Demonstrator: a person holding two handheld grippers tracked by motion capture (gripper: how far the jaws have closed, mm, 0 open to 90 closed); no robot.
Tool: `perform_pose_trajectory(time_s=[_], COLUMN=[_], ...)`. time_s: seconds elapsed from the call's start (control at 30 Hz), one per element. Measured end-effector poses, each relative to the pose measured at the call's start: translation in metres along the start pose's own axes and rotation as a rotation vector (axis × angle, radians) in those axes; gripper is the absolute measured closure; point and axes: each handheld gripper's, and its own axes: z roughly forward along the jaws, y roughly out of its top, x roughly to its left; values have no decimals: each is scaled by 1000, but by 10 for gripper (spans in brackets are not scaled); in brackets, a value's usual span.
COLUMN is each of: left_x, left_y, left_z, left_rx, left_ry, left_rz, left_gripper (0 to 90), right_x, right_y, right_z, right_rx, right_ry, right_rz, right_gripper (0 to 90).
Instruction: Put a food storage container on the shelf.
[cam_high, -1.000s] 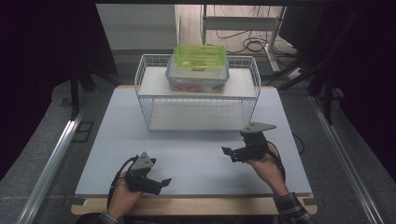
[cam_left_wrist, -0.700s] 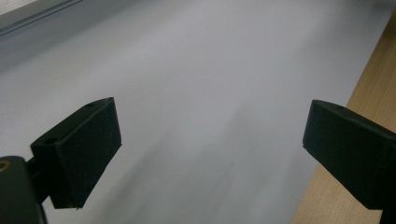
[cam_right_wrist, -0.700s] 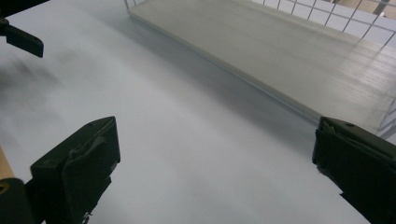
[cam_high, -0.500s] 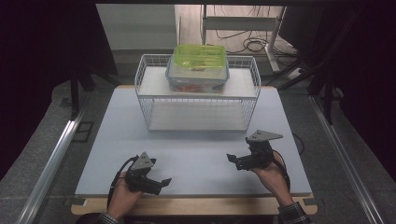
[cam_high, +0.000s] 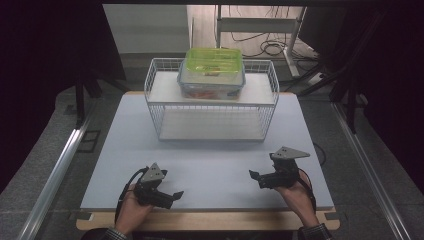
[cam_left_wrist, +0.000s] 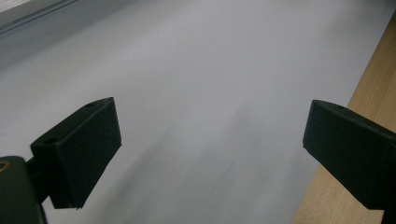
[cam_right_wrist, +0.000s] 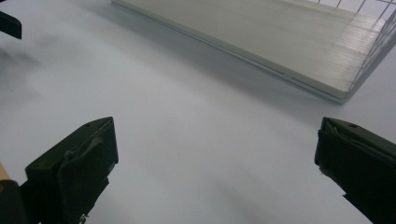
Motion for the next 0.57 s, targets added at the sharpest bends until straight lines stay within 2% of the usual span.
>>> perform_pose_trajectory(time_s=[0.23, 0.4, 0.57], left_x=[0, 0, 0], left_y=[0, -1, 0], left_z=[1, 1, 2], left_rx=[5, 10, 11], left_ry=[0, 0, -7], left_rz=[0, 1, -4], left_gripper=[41, 40, 40], right_x=[-1, 0, 0], right_y=[-15, -25, -28], right_z=[2, 9, 13], right_rx=[17, 66, 90], right_ry=[-9, -6, -17], right_rz=[6, 9, 7], right_gripper=[0, 0, 0])
